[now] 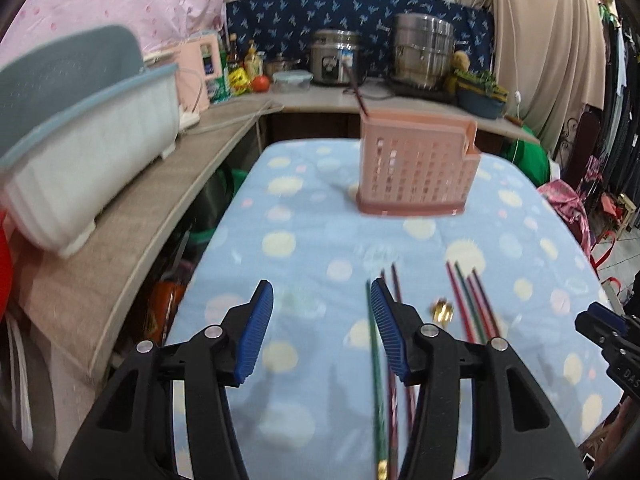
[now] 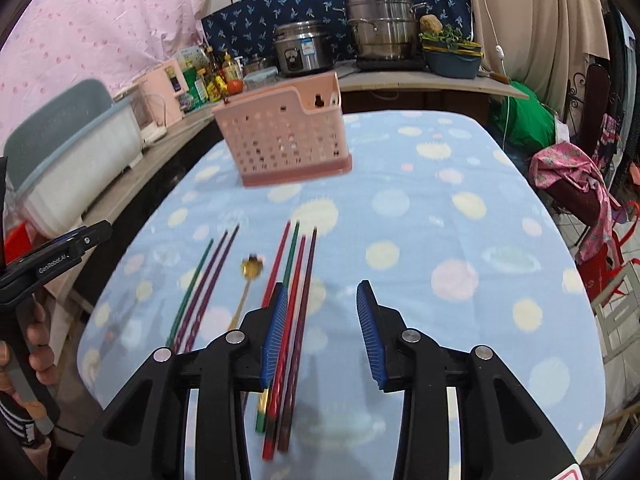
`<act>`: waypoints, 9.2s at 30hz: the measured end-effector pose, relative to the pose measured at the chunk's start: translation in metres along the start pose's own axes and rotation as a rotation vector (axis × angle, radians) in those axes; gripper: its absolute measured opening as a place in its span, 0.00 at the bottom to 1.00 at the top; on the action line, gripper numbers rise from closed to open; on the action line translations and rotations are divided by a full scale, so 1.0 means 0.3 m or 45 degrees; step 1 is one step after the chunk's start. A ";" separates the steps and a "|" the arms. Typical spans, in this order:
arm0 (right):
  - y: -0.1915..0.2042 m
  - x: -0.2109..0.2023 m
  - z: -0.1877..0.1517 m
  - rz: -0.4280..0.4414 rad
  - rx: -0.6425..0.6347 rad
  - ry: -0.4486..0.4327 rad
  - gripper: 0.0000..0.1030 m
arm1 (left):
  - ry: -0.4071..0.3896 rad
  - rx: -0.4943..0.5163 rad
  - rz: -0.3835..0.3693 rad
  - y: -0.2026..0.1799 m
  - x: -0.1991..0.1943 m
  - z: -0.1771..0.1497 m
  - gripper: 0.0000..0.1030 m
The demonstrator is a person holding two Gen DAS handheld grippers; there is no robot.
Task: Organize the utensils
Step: 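Move both open tools back down to the remaining utensils, then close the left tool on a green chopstick while the right tool grasps a dark red chopstick, then lift both chopsticks and carry them over the pink basket, then lower the chopsticks into the basket and open the right then left tool, then withdraw both open tools and move them down to the remaining utensils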
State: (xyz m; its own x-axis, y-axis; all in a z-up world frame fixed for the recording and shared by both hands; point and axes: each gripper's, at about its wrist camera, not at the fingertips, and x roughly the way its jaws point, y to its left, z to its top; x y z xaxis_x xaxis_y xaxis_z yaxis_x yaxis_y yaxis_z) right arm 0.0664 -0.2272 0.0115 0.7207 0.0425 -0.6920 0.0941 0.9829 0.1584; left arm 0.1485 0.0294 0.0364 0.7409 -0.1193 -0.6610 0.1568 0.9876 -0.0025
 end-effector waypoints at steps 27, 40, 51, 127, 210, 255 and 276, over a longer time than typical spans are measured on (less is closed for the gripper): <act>0.038 0.019 -0.273 -0.075 0.010 0.132 0.35 | 0.230 0.086 -0.111 -0.053 -0.059 -0.446 0.58; 0.038 0.023 -0.280 -0.065 0.014 0.142 0.35 | 0.279 0.054 -0.055 -0.026 -0.017 -0.467 0.58; 0.035 0.028 -0.275 -0.061 0.020 0.145 0.35 | 0.288 0.094 -0.107 -0.066 -0.016 -0.476 0.58; -0.037 -0.156 0.062 0.032 0.068 -0.190 0.07 | 0.034 -0.124 -0.193 0.051 -0.121 -0.104 0.07; -0.040 0.118 0.780 0.224 0.124 -0.415 0.38 | -0.374 -0.071 -0.236 -0.175 0.110 0.681 0.56; 0.140 0.014 -0.359 -0.008 -0.172 0.092 0.45 | 0.195 0.058 -0.144 -0.092 -0.015 -0.383 0.66; 0.103 0.032 -0.370 -0.083 -0.173 0.065 0.39 | 0.249 0.077 -0.065 -0.069 0.043 -0.453 0.66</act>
State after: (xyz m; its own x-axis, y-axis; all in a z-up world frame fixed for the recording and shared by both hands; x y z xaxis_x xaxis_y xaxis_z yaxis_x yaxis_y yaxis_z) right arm 0.0001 -0.1765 -0.0685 0.6801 -0.0166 -0.7329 0.0435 0.9989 0.0178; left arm 0.0660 0.0212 -0.0741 0.5910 -0.1413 -0.7942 0.2342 0.9722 0.0014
